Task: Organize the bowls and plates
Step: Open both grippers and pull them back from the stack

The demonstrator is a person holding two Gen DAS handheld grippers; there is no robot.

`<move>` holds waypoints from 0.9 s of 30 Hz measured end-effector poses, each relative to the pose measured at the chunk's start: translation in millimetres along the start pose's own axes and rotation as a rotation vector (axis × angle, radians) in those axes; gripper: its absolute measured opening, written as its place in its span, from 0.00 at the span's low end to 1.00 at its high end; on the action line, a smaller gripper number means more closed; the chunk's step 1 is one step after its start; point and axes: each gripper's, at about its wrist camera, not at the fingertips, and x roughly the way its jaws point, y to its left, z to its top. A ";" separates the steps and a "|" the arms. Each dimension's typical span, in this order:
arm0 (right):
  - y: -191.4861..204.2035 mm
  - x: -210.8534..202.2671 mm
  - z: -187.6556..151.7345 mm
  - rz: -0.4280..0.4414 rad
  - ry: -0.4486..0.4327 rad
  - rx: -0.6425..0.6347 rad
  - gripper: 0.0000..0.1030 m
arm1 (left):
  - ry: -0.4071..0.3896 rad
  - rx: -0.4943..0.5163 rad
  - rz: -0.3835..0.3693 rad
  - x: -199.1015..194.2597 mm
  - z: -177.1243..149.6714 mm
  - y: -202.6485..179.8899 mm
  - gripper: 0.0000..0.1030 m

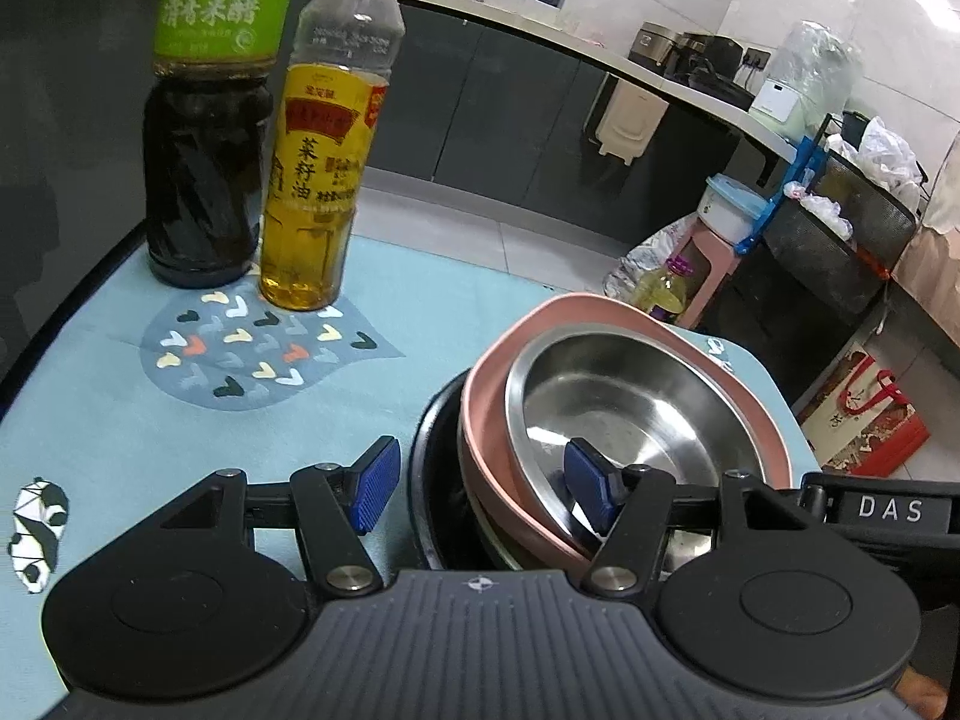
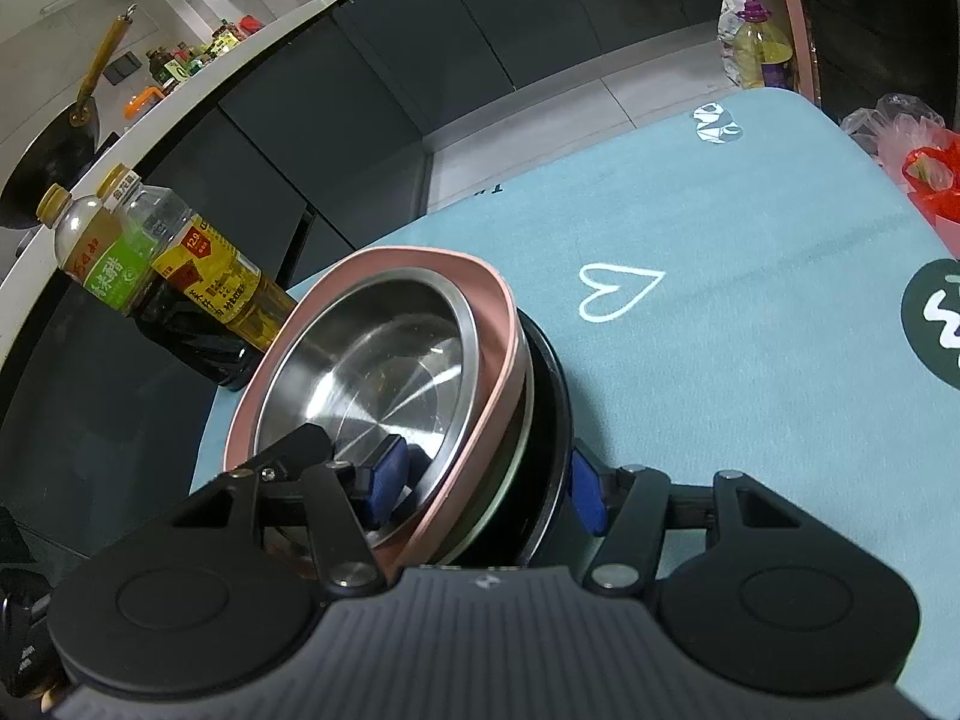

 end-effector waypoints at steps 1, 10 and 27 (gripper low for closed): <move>0.2 -0.6 -0.3 -0.003 -0.002 0.002 0.34 | -0.004 -0.002 0.007 -2.2 0.5 0.5 0.55; 2.8 -23.0 -5.3 -0.017 -0.086 -0.015 0.34 | -0.046 -0.020 0.023 -33.6 -3.9 6.6 0.55; 40.9 -89.4 -52.8 -0.052 -0.258 -0.169 0.35 | -0.154 0.084 0.006 -111.3 -32.0 -20.6 0.55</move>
